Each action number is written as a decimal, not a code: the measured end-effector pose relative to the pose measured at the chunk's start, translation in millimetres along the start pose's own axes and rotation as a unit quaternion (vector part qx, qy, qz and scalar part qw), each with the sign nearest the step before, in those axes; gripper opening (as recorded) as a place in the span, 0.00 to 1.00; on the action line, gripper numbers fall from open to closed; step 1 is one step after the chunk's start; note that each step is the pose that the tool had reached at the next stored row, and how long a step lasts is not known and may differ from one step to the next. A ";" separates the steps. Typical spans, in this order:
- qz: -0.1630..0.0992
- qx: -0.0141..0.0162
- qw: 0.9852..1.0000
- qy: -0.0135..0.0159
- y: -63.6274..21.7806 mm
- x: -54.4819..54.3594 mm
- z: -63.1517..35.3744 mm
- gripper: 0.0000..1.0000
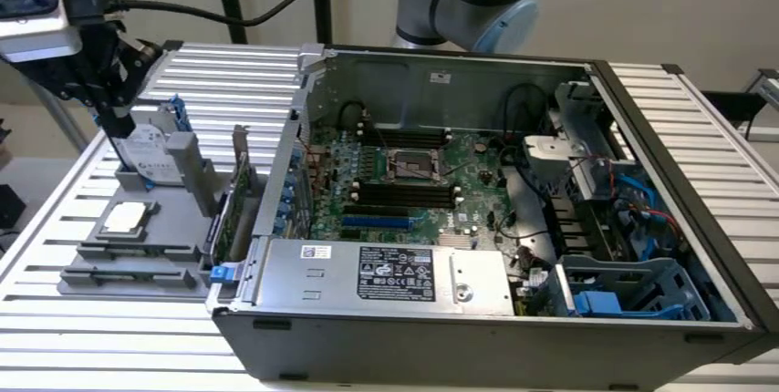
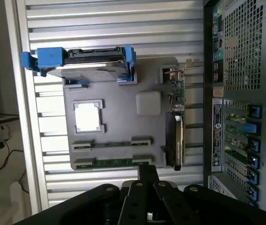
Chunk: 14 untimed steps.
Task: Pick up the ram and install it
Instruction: 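Reach for the ram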
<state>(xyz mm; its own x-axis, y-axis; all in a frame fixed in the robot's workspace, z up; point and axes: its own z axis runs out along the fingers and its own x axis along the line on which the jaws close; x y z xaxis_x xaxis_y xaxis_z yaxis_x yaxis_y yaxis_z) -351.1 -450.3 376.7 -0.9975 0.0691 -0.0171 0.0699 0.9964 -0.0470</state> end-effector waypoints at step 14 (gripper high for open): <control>-0.001 0.000 1.000 0.004 -17.5 30.0 3.3 0.11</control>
<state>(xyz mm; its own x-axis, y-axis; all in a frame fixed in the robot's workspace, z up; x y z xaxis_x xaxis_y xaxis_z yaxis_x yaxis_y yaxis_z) -382.2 -465.8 373.6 -0.9977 0.0672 -0.0087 0.0676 0.9966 -0.0475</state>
